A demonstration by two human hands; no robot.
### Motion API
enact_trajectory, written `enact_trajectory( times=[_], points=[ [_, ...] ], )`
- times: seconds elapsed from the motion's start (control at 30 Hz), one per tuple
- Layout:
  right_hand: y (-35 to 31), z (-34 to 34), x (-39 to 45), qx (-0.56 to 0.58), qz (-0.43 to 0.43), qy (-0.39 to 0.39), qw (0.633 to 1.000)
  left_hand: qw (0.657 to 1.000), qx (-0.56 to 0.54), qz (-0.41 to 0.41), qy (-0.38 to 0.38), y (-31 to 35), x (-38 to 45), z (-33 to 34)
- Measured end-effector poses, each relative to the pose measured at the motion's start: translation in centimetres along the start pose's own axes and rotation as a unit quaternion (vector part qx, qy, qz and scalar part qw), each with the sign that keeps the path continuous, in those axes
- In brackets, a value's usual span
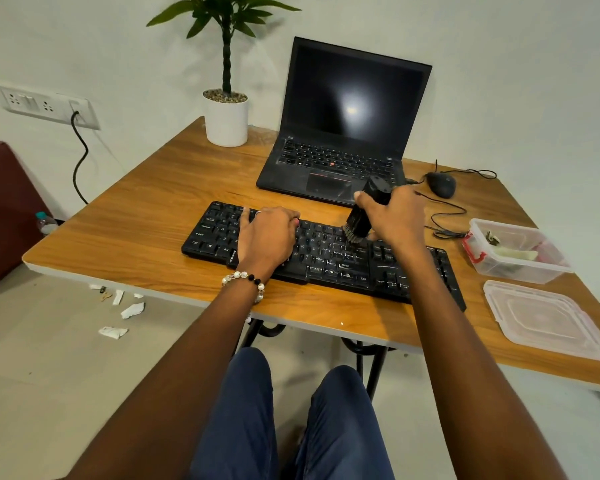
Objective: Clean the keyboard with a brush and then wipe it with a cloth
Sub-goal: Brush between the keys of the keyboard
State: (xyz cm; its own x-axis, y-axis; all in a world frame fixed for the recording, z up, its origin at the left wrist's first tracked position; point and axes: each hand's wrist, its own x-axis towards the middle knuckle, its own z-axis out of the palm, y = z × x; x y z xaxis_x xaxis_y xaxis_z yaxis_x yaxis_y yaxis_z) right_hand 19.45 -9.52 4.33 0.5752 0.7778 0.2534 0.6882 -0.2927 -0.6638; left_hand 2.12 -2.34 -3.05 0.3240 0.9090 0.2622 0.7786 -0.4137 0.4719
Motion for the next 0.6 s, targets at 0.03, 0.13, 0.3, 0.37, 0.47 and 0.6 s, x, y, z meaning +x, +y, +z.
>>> enact_trajectory(
  times=[0.03, 0.13, 0.3, 0.37, 0.47, 0.6],
  points=[
    [0.2, 0.4, -0.3, -0.002, -0.003, -0.004, 1.0, 1.0, 0.0, 0.0, -0.001, 0.0, 0.0, 0.0],
    [0.1, 0.3, -0.2, -0.017, 0.003, -0.035, 0.999, 1.0, 0.0, 0.002, 0.001, 0.1, 0.0, 0.0],
    [-0.3, -1.7, 1.3, -0.004, 0.024, -0.11, 0.994, 1.0, 0.0, 0.003, 0.012, 0.2, -0.1, -0.1],
    [-0.2, -1.1, 1.3, 0.003, 0.016, -0.053, 0.998, 1.0, 0.001, 0.002, 0.012, 0.2, -0.1, -0.1],
    [0.1, 0.4, 0.3, 0.021, 0.005, -0.034, 0.999, 1.0, 0.005, 0.004, 0.009, 0.2, -0.1, -0.1],
    [-0.4, -0.2, 0.4, -0.016, 0.018, -0.088, 0.996, 1.0, 0.009, 0.004, 0.011, 0.2, -0.1, -0.2]
  ],
)
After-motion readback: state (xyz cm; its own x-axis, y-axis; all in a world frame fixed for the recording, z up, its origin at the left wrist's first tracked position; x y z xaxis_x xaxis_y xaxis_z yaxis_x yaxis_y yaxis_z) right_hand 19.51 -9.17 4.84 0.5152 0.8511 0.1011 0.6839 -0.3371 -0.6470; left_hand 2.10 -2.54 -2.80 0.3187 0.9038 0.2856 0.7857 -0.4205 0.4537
